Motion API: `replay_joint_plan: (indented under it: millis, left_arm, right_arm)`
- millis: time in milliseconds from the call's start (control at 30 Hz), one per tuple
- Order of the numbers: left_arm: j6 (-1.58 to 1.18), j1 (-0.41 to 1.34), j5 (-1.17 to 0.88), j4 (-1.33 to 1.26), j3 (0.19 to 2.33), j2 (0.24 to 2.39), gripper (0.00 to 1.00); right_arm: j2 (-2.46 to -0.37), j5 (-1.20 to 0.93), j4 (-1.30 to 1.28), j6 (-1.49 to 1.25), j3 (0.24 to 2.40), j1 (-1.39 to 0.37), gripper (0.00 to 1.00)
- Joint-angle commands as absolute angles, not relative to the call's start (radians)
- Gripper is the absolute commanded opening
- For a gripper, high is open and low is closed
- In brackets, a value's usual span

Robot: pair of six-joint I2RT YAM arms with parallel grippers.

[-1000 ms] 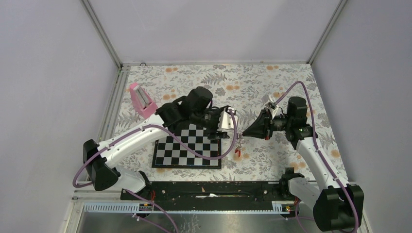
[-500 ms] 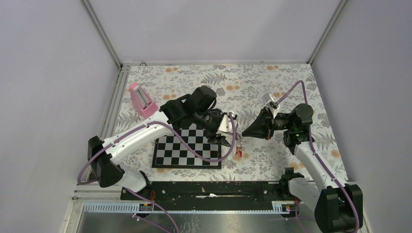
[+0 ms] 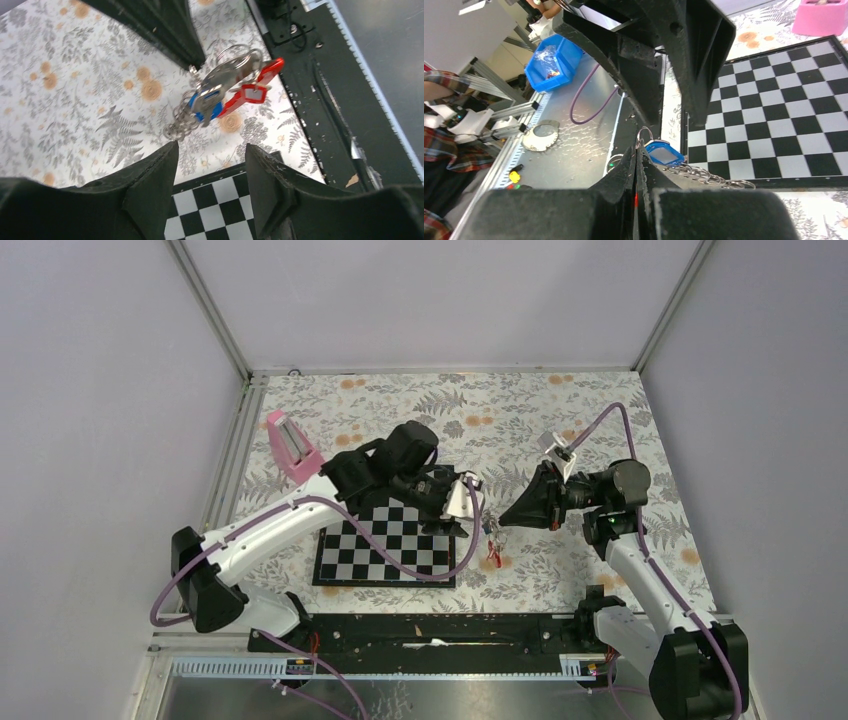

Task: Put the keys on the keyring

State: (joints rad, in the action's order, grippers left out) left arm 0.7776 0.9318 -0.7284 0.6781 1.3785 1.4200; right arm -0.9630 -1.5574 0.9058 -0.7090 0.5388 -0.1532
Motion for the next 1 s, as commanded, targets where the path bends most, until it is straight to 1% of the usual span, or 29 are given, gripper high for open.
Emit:
replay_joint_plan:
  millis: [0,167,467,633,967]
  left_arm:
    - [0.772,0.928,-0.604,0.592,1.353,1.348,0.59]
    - [0.765,0.928,-0.602,0.577,1.338,1.330,0.60]
    - [0.797,0.929,-0.742,0.628,1.383,1.354,0.60]
    - [0.824,0.929,-0.836,0.646,1.408,1.383,0.57]
    - [0.828,0.936,-0.865,0.646,1.465,1.452,0.52]
  right_arm:
    - [-0.944,-1.643,0.975,-0.834,0.582,-0.174,0.00]
    - [-0.942,-1.641,0.972,-0.871,0.578,-0.177,0.00]
    - [-0.946,-1.635,0.862,-0.823,0.592,-0.176,0.00]
    - [-0.948,-1.635,0.803,-0.784,0.599,-0.177,0.00]
    - [-0.948,-1.640,0.553,-0.603,0.637,-0.178,0.00]
